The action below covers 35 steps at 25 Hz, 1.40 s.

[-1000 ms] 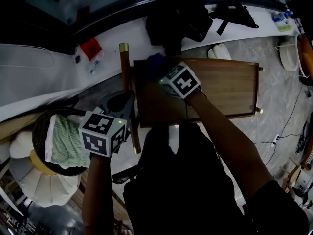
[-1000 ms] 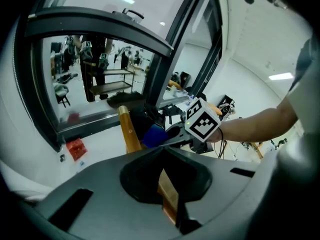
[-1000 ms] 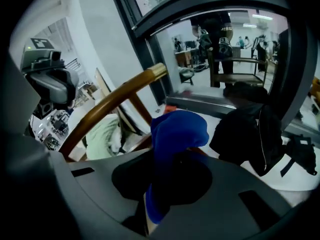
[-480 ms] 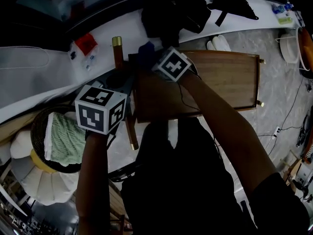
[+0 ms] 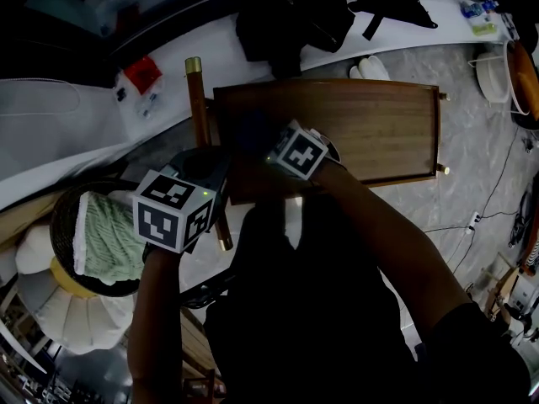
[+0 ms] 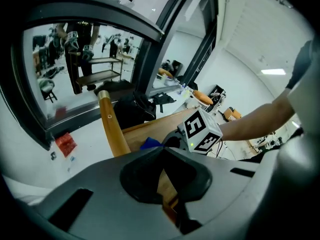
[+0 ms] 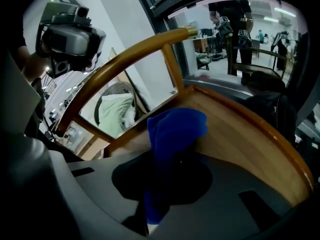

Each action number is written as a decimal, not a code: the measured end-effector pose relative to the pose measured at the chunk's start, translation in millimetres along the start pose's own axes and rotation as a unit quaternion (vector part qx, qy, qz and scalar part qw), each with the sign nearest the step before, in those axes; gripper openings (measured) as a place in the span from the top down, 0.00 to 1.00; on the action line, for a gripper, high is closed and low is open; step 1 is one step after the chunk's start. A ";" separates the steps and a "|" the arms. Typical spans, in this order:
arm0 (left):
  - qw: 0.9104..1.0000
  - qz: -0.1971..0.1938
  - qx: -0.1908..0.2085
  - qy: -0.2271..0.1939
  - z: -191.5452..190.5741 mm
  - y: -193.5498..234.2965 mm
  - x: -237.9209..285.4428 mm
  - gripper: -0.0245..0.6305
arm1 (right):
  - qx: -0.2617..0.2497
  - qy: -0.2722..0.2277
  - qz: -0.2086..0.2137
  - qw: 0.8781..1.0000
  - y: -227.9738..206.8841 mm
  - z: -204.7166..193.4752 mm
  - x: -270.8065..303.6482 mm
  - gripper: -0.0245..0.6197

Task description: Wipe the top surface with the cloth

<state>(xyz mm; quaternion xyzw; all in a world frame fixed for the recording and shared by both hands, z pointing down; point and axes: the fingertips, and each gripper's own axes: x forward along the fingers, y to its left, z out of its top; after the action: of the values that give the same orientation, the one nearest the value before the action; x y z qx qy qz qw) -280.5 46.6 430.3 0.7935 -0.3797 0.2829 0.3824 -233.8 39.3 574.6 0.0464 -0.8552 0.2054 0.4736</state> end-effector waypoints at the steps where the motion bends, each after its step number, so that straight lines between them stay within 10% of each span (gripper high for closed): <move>1: 1.000 -0.003 0.003 0.005 -5.4 -3.3 -0.2 0.95 | -0.002 0.002 0.003 1.000 8.2 -6.5 0.5 0.86; 22: 0.993 -0.067 0.054 0.081 -33.3 -54.0 12.4 0.95 | -0.001 0.059 0.089 0.994 85.7 -71.7 -2.8 0.86; 35: 0.990 -0.032 0.118 0.067 57.1 -28.4 45.8 0.95 | -0.040 -0.054 -0.064 0.996 -99.5 26.9 -65.7 0.86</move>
<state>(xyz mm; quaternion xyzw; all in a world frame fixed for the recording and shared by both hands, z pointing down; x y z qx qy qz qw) -223.0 -6.1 421.8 0.8241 -0.2910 0.3661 0.3197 -191.9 -69.6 538.1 0.0926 -0.8825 0.1375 0.4401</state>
